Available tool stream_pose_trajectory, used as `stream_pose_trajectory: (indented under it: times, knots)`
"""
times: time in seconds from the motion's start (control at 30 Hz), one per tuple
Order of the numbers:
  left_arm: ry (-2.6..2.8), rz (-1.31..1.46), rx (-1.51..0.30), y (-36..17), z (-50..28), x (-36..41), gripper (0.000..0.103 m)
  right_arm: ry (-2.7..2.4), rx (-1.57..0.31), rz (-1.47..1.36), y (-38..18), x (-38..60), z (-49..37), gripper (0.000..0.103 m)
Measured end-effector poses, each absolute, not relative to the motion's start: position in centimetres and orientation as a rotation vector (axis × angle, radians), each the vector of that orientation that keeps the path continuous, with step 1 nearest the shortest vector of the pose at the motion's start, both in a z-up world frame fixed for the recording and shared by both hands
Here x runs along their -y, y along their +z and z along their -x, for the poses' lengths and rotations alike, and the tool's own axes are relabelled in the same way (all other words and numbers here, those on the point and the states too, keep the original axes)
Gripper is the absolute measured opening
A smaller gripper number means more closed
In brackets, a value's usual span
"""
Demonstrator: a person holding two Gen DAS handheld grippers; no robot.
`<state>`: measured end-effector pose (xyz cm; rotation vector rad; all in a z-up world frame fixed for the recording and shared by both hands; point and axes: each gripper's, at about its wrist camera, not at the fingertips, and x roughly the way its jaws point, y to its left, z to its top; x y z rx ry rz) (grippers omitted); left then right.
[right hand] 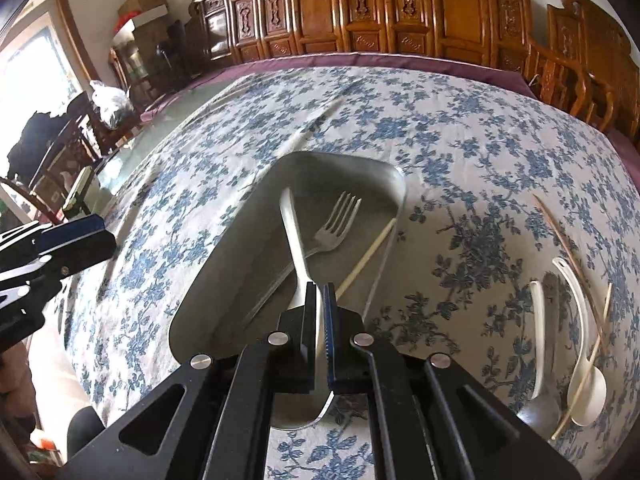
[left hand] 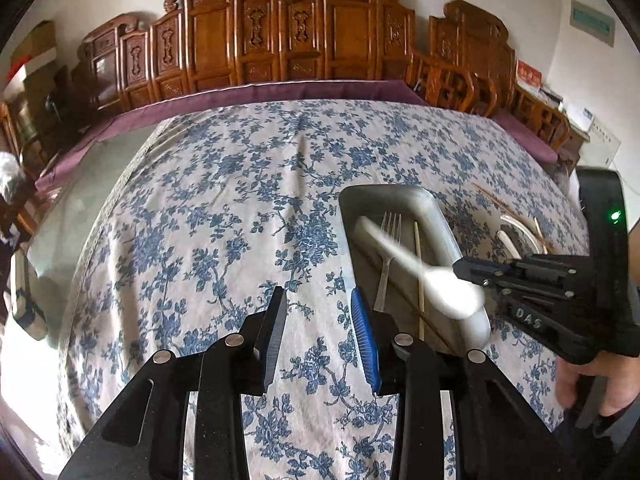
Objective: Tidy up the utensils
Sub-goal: 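Lower the white plastic spoon held in the right tool into the tray and release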
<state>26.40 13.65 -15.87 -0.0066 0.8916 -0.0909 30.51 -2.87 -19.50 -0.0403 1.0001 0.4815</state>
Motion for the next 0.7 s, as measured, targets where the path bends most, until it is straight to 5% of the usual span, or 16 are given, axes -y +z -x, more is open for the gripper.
stream_pose_trajectory:
  times: [0.5,0.6,0.7]
  knots:
    - [-0.131,-0.009,-0.842,-13.9,-24.7,-11.7,0.035,0.517,-0.883,0.082,-15.7,8.7,-24.6,0.007]
    - [-0.153,-0.028,-0.824,-13.6,-24.1,-10.2,0.055,0.465,-0.876,0.093,-15.8,11.9,-23.7,0.033]
    - [-0.174,-0.041,-0.823,-13.4,-23.7,-8.8,0.056,0.406,-0.885,0.094,-16.3,15.5,-23.4,0.033]
